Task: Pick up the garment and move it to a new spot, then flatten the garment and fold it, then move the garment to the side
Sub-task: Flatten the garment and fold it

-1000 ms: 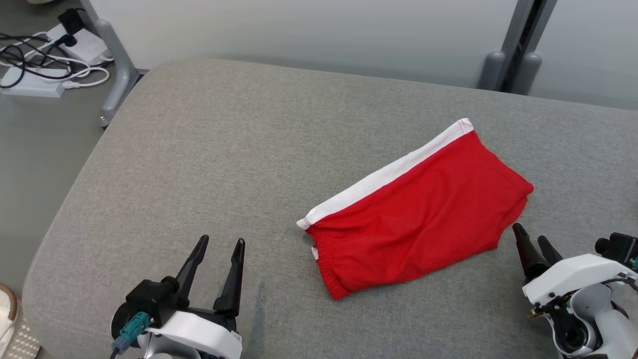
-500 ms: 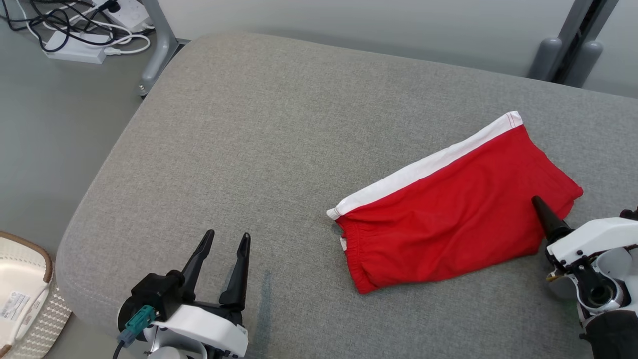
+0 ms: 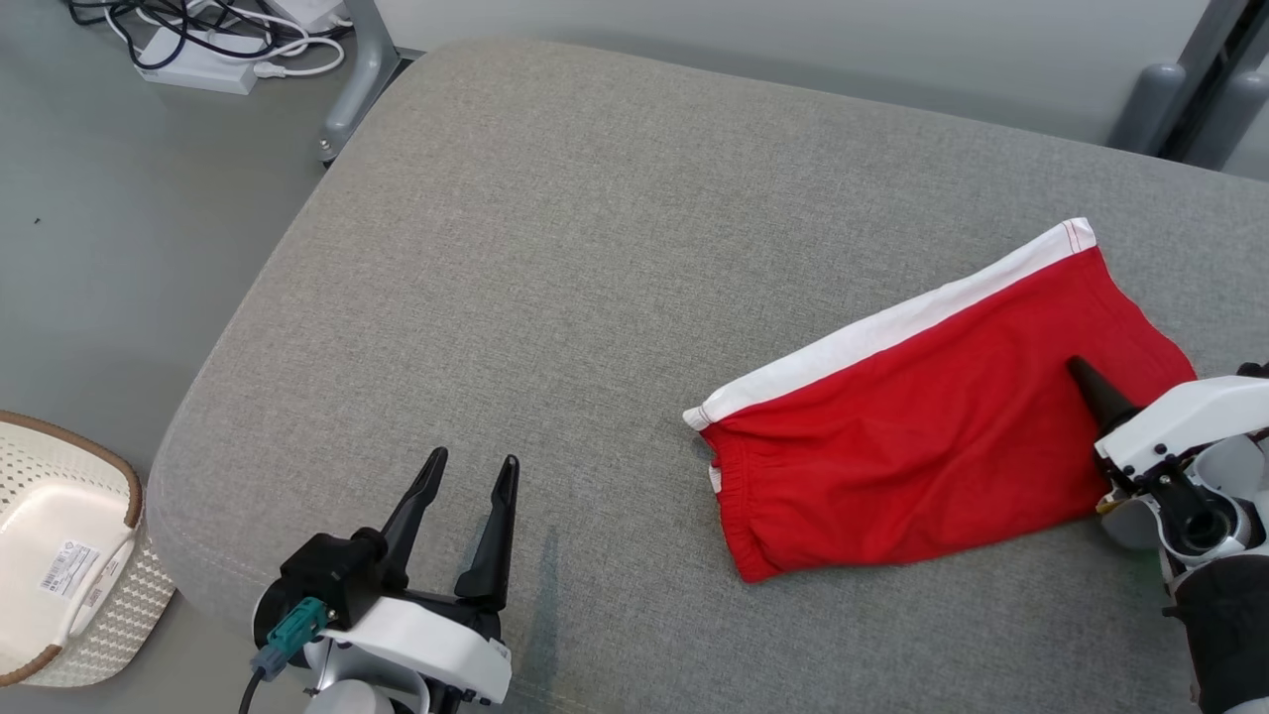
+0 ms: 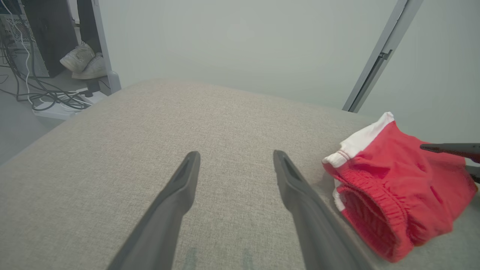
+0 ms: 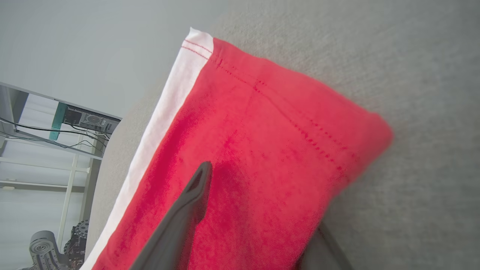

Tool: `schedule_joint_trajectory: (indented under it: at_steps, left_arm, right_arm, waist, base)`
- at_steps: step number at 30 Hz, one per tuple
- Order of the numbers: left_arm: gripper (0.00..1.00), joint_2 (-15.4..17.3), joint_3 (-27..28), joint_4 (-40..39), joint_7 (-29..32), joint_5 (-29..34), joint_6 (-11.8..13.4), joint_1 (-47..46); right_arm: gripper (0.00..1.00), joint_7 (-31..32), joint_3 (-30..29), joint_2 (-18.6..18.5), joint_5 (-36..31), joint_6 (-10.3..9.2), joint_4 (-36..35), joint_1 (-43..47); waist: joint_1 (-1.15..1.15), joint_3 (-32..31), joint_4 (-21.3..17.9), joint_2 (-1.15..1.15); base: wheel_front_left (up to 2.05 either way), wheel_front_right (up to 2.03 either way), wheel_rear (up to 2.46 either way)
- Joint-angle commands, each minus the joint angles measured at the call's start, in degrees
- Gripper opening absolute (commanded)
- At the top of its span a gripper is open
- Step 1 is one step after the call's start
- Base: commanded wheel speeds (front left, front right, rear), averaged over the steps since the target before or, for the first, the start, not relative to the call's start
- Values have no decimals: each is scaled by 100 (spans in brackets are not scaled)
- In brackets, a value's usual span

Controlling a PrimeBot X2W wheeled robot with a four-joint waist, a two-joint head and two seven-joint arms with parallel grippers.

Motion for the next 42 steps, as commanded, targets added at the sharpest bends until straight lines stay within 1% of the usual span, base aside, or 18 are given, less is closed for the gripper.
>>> schedule_joint_trajectory:
  at_steps: [1,6,11,15,19,24,26,33,37,42]
  left_arm:
    - [100,21,-13,8,-21,-17,25,-89]
    - [100,21,-77,39,-21,-57,54,-13]
    - [100,19,-61,77,-21,-25,56,-12]
    - [100,20,-11,109,-21,10,47,23]
    - [100,20,58,150,-21,60,17,103]
    - [100,20,91,190,-21,83,-21,163]
    - [100,21,87,207,-21,97,-34,219]
    - [100,22,131,231,-21,155,-81,286]
    - [100,22,131,254,-22,188,-90,343]
    - [100,22,86,291,-22,202,-124,321]
  right_arm:
    - [0,63,77,198,71,-4,141,165]
    - [0,-135,165,193,188,-4,9,244]
    - [0,-381,135,215,470,-4,-172,415]
    - [0,-702,86,224,632,-5,-309,615]
    - [0,-1047,65,353,736,-5,-455,756]
    - [0,-1335,-76,469,772,-5,-367,883]
    - [0,-1478,-92,516,669,-3,-323,927]
    - [0,-1937,-449,673,576,-3,40,1100]
    - [0,-2171,-407,704,395,-3,224,1278]
    - [0,-2388,-246,716,425,-1,398,1101]
  waist:
    - [0,-14,10,0]
    - [0,-85,-34,0]
    - [0,-192,-159,0]
    - [0,-306,-311,0]
    - [0,-440,-537,0]
    - [0,-598,-762,0]
    - [0,-666,-875,0]
    - [0,-867,-1123,0]
    - [0,-932,-1221,0]
    - [0,-963,-1207,0]
  base:
    - [0,0,0]
    - [0,0,0]
    - [0,0,0]
    - [0,0,0]
    - [0,0,0]
    - [0,0,0]
    - [0,0,0]
    - [0,0,0]
    - [0,0,0]
    - [0,0,0]
